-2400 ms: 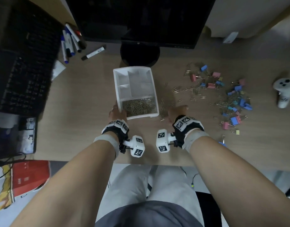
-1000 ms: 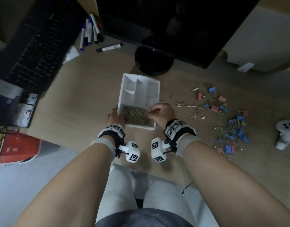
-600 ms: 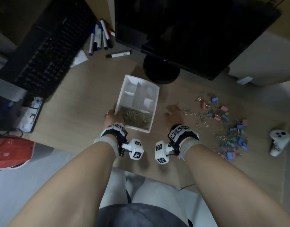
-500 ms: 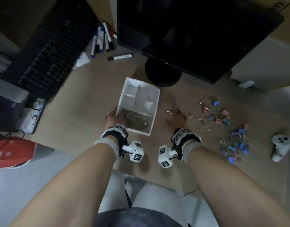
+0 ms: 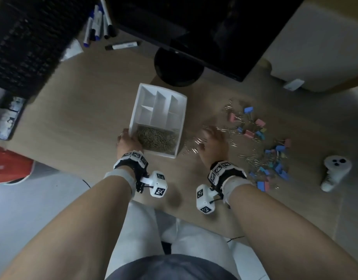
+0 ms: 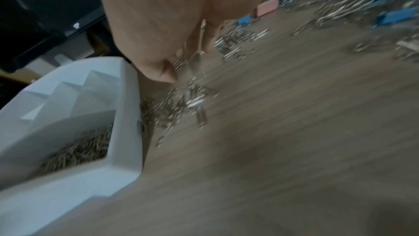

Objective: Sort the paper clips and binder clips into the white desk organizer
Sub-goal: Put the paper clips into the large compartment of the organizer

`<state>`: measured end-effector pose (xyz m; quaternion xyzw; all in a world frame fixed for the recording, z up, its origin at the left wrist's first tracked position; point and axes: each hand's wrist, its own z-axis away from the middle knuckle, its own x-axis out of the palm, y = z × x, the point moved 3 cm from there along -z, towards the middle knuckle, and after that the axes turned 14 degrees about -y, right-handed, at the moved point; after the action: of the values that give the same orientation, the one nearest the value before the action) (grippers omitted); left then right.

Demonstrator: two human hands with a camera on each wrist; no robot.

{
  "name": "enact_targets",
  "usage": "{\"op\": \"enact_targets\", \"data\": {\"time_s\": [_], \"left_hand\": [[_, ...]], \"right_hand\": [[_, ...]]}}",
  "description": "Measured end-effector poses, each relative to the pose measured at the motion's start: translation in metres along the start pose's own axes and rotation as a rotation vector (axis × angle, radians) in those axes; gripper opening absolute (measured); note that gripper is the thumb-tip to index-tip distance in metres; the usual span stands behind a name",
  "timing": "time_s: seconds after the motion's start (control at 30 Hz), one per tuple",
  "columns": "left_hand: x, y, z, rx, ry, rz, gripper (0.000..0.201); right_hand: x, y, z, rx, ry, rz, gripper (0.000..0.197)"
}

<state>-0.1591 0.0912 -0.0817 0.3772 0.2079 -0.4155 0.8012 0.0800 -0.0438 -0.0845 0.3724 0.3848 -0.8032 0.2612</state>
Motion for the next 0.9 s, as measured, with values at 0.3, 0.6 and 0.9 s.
{"op": "enact_targets", "data": {"time_s": [0.3,0.6,0.9], "left_hand": [[0.036,0.014,0.027,-0.034,-0.038,-0.028,0.036],[0.024,0.009,0.021,-0.01,-0.04,0.034,0.033],[-0.003,0.006,-0.001,0.05,-0.095,-0.019,0.032]], "right_hand": [[-0.005,0.042,-0.005,0.18,-0.205,-0.039,0.076],[-0.002,0.03,-0.006,0.3,-0.167,-0.221,0.091],[0.011,-0.002,0.014,0.415,-0.08,-0.092,0.094]]}}
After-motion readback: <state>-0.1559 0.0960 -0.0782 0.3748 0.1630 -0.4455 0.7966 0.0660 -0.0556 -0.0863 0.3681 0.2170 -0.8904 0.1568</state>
